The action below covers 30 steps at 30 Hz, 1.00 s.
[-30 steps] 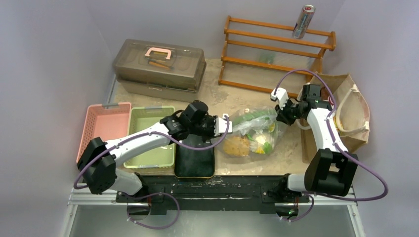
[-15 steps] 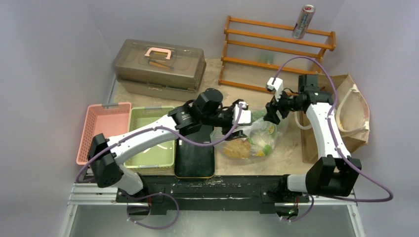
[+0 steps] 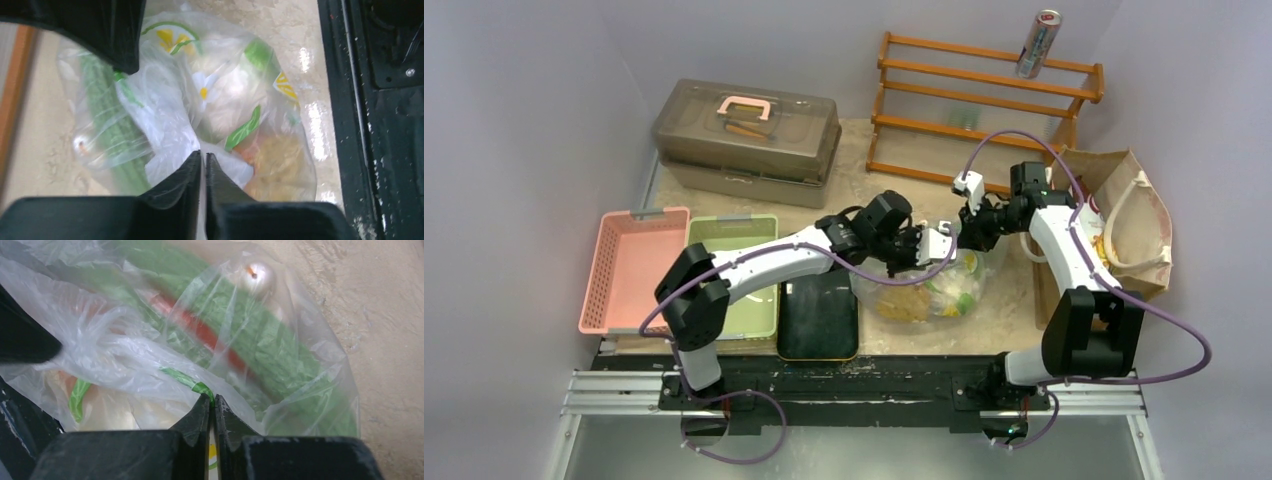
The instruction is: Untie the knot of the grocery bags and take out the mixed food
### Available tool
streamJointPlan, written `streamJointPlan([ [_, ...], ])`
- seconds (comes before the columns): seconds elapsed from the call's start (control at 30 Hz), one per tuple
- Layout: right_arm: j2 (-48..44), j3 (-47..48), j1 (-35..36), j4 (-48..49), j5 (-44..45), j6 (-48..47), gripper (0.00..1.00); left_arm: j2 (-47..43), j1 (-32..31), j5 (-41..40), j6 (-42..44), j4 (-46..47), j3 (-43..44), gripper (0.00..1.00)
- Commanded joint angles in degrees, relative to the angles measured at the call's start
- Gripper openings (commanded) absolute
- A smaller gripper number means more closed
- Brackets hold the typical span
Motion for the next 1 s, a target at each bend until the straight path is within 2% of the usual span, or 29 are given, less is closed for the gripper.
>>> streamJointPlan([
  [0.0,-2.54,1.45,-1.39,2.80,2.89,1.44,0.00,-8.63,3.57,-0.30,2.08,-2.51,0.37,0.00],
  [0.2,-5.23,6.62,-5.85,2.62,3.95,3.54,0.00,-21.12,5.29,1.73,3.75,-2.27,-7.19,0.00],
  [0.33,-6.76,9.66,-6.19,-2.84,0.11,2.82,0.00,-24.54,7.39,3.27,2.39,-2.88,-11.44,0.00],
  [0.4,-8.13,9.25,-6.26,-3.11,-1.07,4.85,0.00,-23.80,6.94,3.31,3.17,-3.66,-10.59,0.03],
  [0.43,-8.68,8.80,-6.19,-2.49,-1.88,6.23,0.00,-22.90,5.92,2.51,3.51,-3.16,-9.50,0.34],
  [0.5,-9.21,8.22,-6.17,-0.78,-3.48,9.44,0.00,-20.62,3.79,0.98,3.12,-0.36,-7.01,0.76],
  [0.53,-9.18,8.42,-6.17,-0.63,-4.20,10.39,0.00,-18.61,2.90,0.57,2.44,1.69,-5.63,0.85],
  [0.57,-8.95,8.77,-6.18,-0.84,-4.82,11.33,0.00,-16.63,1.90,0.03,2.43,2.87,-3.91,0.87],
  [0.7,-9.05,9.43,-6.03,-0.84,-6.44,13.92,0.00,-7.74,-1.85,-3.85,4.44,5.10,3.70,0.86],
  [0.77,-9.58,9.22,-6.09,-0.15,-6.14,14.63,0.00,-3.98,-2.87,-7.10,5.04,6.22,6.36,0.81],
  [0.87,-9.79,9.24,-6.05,-0.07,-4.54,14.68,0.00,-0.31,-3.56,-13.36,6.01,5.36,8.88,0.55],
  [0.97,-9.69,8.78,-6.23,1.27,-2.93,15.48,0.00,-2.36,-3.13,-16.98,6.57,4.07,5.08,0.28],
])
